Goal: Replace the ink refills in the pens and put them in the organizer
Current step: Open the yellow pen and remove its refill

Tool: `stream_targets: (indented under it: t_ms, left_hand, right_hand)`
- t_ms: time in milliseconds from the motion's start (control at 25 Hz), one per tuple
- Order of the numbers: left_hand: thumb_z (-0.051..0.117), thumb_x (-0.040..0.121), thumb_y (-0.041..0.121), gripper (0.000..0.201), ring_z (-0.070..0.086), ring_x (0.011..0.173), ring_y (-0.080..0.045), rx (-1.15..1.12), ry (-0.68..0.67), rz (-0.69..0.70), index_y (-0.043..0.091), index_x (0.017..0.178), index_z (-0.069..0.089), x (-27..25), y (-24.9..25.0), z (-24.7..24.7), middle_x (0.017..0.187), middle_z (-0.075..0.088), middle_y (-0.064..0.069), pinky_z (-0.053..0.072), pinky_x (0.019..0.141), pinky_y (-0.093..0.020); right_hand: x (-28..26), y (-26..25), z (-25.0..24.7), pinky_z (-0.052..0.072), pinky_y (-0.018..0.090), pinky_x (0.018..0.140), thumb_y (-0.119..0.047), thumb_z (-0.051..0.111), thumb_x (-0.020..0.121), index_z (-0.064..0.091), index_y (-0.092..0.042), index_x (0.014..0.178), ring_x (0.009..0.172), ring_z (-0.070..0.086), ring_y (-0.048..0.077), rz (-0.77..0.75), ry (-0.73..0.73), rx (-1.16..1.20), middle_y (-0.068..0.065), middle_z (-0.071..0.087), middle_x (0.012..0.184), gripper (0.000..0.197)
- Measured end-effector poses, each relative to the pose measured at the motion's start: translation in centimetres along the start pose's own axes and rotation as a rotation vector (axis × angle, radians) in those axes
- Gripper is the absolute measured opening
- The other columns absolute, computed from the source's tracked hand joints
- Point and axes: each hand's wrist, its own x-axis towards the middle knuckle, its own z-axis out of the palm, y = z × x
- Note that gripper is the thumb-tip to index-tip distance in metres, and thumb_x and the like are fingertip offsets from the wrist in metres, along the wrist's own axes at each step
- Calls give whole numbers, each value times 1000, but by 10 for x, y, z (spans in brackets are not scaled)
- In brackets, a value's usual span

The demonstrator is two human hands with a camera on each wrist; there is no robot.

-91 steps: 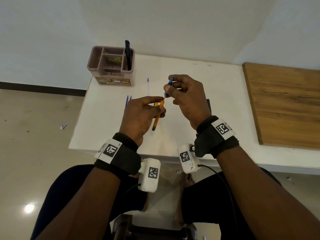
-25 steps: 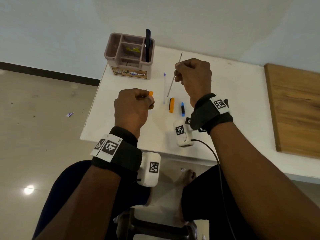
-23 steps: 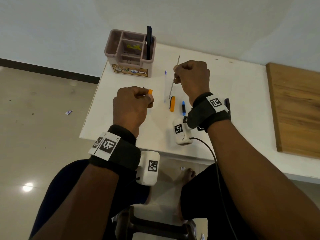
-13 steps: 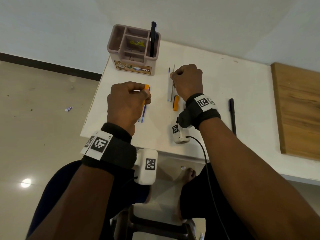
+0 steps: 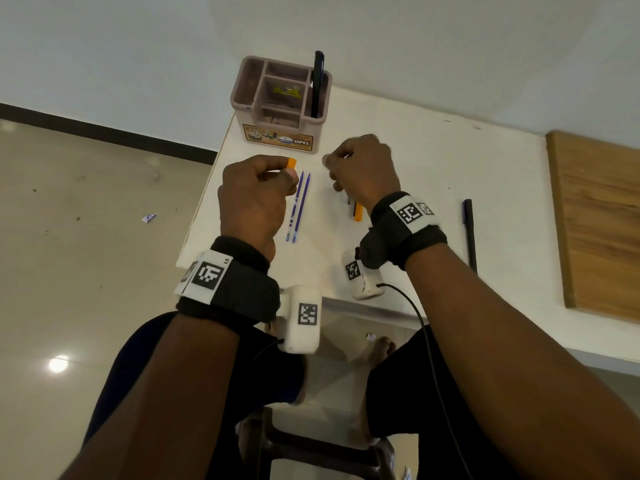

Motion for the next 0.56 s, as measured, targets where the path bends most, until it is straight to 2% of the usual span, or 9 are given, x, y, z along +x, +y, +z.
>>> stream_targets:
  t_ms: [40, 120, 240, 360, 440, 560]
  left_hand:
    - [74, 95, 24, 19, 74, 98, -13, -18, 14, -4, 26, 114, 75, -2, 1, -1, 107, 78, 3, 58, 99, -46]
    - [73, 96, 23, 19, 73, 101, -12, -72, 27, -25, 26, 114, 75, -5, 3, -5, 109, 78, 3, 56, 98, -45]
    - [70, 98, 21, 23, 74, 101, -12, -171, 2, -65, 22, 120, 75, -8, 3, -10, 110, 78, 0, 52, 86, -36]
    - [69, 99, 23, 29, 75, 103, -13, -206, -29, -72, 20, 127, 72, -8, 4, -11, 113, 78, -1, 49, 71, -27]
    - [69, 99, 23, 29, 75, 103, -14, -201, -38, -63, 20, 128, 72, -7, 5, -9, 114, 78, -1, 49, 69, -26]
    - [69, 99, 21, 29, 76, 102, -14, -186, -65, -46, 20, 127, 72, -6, 6, -5, 113, 78, -1, 51, 70, -28]
  right_hand:
    - [-8, -4, 8, 63, 34, 79, -32, 68, 98, 76, -6, 97, 78, 76, 24, -14, -97, -59, 9, 76, 90, 27]
    - [-18, -7, 26, 60, 36, 87, -38, 70, 97, 73, -7, 103, 86, 74, 25, -35, -194, -238, 10, 75, 96, 32]
    - [-23, -13, 37, 57, 38, 89, -44, 70, 95, 68, -9, 108, 93, 69, 26, -6, -189, -335, 10, 71, 102, 37]
    - [-26, -18, 32, 51, 33, 82, -34, 70, 95, 58, -10, 100, 93, 62, 24, 23, -166, -379, 9, 61, 99, 28]
    - [-30, -22, 28, 49, 34, 85, -30, 69, 96, 52, -12, 99, 91, 55, 22, 15, -158, -435, 7, 54, 98, 25]
    - [-34, -25, 29, 49, 36, 95, -25, 66, 99, 59, -6, 114, 98, 55, 25, -24, -171, -466, 9, 55, 103, 25]
